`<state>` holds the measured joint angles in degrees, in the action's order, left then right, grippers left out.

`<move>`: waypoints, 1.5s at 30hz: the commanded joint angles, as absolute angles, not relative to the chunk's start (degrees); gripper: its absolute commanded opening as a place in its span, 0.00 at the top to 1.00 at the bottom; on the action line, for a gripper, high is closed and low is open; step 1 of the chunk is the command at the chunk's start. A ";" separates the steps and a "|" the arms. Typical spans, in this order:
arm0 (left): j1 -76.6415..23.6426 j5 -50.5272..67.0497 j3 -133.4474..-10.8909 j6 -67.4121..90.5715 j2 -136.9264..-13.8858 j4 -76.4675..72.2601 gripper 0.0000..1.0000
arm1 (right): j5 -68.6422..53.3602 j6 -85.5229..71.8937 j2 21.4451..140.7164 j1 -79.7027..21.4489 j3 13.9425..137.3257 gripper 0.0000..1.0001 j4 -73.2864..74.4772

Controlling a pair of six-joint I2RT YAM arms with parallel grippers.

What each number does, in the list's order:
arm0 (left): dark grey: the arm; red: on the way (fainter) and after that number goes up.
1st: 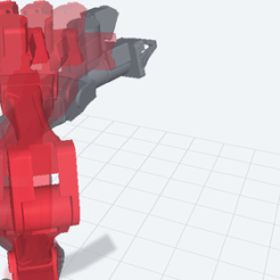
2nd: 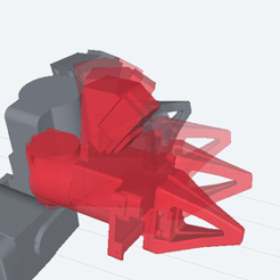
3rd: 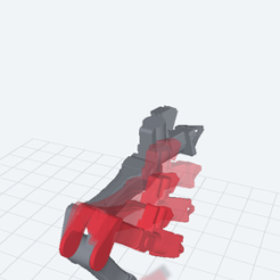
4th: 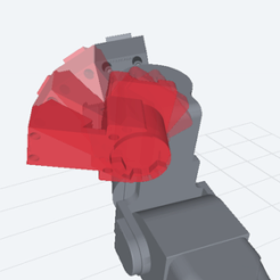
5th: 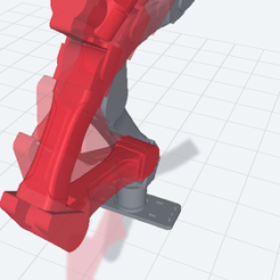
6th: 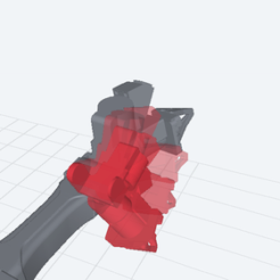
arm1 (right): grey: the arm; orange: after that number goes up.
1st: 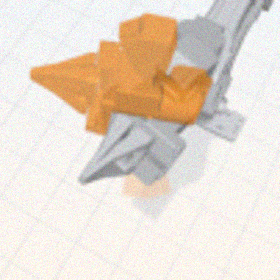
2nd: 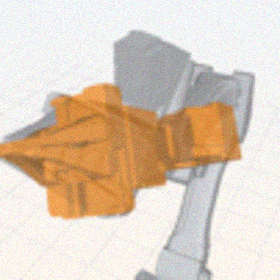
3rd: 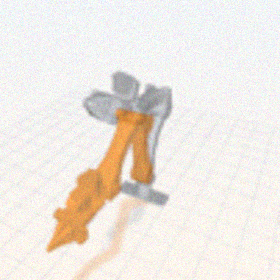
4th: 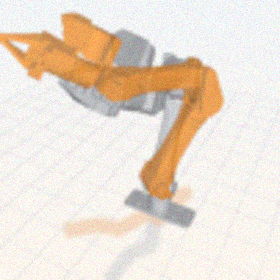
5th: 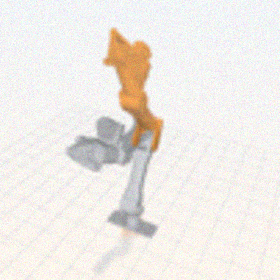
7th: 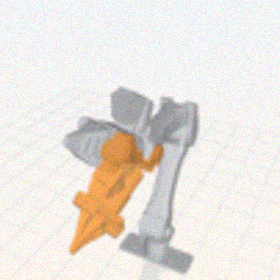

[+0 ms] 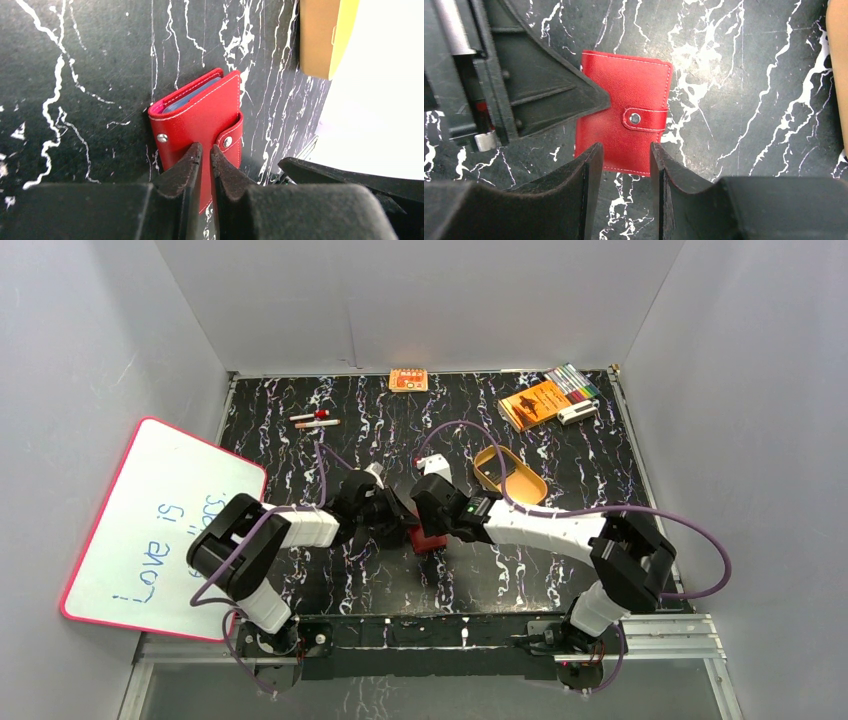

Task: Put the credit cards into the card holder
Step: Open the card holder at the center of the board.

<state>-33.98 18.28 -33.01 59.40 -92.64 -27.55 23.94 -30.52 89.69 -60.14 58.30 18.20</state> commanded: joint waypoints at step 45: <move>-34.19 17.80 -29.62 60.50 -94.86 -31.22 1.00 | 33.42 -26.10 105.94 -62.53 69.86 0.52 23.20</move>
